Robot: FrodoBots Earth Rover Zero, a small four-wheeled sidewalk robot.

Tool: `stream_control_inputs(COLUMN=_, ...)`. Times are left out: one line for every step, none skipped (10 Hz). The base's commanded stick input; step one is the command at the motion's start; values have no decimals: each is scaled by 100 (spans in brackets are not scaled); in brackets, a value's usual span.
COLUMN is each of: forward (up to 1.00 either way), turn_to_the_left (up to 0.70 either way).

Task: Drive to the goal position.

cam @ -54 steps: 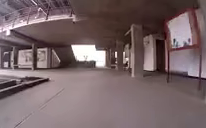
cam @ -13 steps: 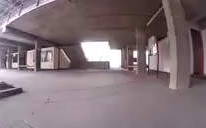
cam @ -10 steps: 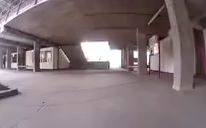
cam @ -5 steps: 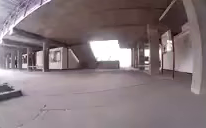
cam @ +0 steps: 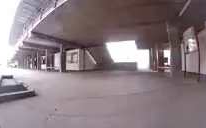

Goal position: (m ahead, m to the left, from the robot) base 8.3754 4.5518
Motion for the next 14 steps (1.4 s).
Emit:
stream_control_inputs(forward=50, turn_to_the_left=0)
stream_control_inputs(forward=50, turn_to_the_left=0)
stream_control_inputs(forward=50, turn_to_the_left=0)
stream_control_inputs(forward=50, turn_to_the_left=0)
stream_control_inputs(forward=50, turn_to_the_left=0)
stream_control_inputs(forward=50, turn_to_the_left=0)
stream_control_inputs(forward=50, turn_to_the_left=0)
stream_control_inputs(forward=50, turn_to_the_left=0)
stream_control_inputs(forward=50, turn_to_the_left=0)
stream_control_inputs(forward=50, turn_to_the_left=0)
stream_control_inputs(forward=50, turn_to_the_left=0)
stream_control_inputs(forward=50, turn_to_the_left=5)
stream_control_inputs(forward=50, turn_to_the_left=30)
stream_control_inputs(forward=50, turn_to_the_left=50)
